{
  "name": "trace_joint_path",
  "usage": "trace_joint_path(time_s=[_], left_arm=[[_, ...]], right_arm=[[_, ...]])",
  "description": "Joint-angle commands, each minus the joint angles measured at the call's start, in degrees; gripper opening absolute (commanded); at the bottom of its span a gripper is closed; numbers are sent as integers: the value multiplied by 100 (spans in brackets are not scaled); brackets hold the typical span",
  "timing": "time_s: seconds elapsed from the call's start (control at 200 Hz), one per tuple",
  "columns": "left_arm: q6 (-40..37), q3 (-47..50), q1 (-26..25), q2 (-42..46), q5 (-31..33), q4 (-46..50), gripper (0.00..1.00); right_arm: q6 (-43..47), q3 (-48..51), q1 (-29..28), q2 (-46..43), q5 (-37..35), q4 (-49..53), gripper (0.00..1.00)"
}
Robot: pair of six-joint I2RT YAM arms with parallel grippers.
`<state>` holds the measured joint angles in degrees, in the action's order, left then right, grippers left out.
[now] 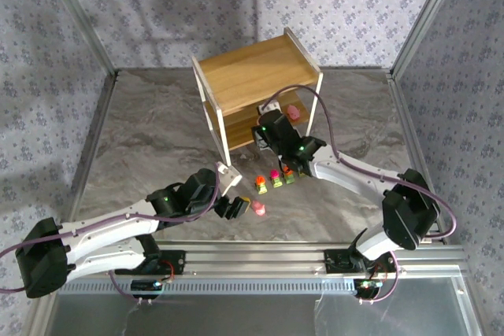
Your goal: Place and organize the plastic toys onto the shelf
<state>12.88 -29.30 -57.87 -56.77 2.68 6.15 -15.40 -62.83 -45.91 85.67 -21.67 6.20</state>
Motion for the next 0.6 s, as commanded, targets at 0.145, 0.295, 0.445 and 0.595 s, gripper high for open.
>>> trace_joint_path(time_s=[0.145,0.295,0.445,0.595], left_arm=[[-9,-57,12,41,260,122,86],[3,-69,43,35,329,142,86],[21,-59,81,35,362,158,86],[40,-78,143,8,402,201,86]], right_arm=[[-103,311,-72,-407,-241,173,46],[-158,432,-120,-571,-303,227,46],[-197,542,-208,-778,-391,314,46],[-266,678,-317,-1028,-512,440,47]])
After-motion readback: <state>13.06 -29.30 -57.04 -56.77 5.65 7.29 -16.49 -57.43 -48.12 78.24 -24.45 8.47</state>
